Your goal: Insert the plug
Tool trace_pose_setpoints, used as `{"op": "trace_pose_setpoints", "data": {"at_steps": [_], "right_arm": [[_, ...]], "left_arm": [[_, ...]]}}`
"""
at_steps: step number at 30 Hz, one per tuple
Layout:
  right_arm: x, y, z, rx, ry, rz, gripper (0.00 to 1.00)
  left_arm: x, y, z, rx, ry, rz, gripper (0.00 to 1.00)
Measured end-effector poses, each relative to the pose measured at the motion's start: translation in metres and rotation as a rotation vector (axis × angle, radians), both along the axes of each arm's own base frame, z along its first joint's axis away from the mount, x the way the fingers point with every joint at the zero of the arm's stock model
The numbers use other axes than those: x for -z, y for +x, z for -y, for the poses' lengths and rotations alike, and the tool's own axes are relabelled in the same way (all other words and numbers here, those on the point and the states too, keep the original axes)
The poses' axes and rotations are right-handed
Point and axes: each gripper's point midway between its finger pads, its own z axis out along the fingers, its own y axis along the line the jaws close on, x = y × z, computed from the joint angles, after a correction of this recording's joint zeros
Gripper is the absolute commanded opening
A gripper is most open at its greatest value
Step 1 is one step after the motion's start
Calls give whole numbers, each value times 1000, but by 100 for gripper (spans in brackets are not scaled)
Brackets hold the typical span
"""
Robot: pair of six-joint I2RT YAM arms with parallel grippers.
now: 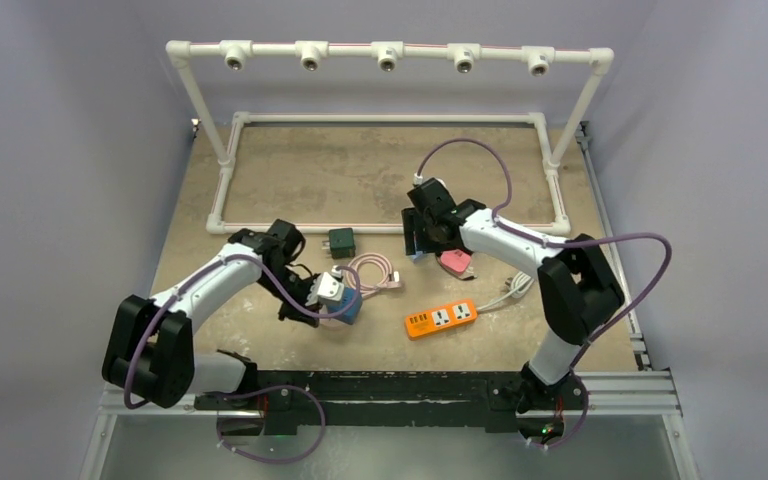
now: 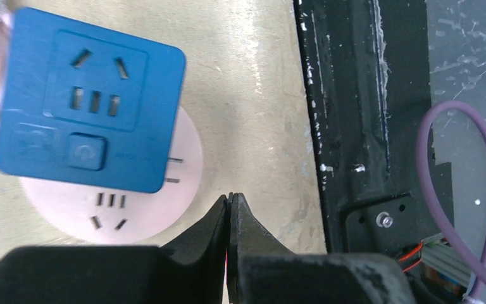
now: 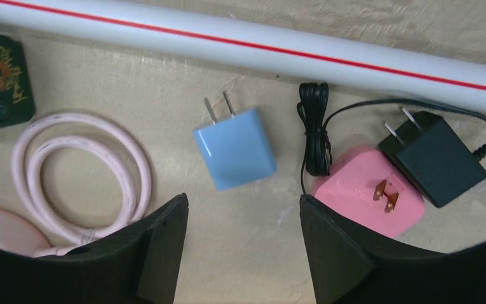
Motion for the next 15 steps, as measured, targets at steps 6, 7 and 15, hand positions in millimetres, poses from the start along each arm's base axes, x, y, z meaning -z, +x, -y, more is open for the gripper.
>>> {"op": "trace_pose_setpoints", "data": {"at_steps": [6,7,15], "right_arm": [[18,13,-2,12,-31,10,67],[18,15,-2,15,-33,17,67],[20,25,-9,13,-18,49,66]], "left_arm": [[-32,37,-5,-16,-9,126,0],[-35,44,-8,-29,-7,147,0],[-4,92,-51,-137,157,268,0]]}}
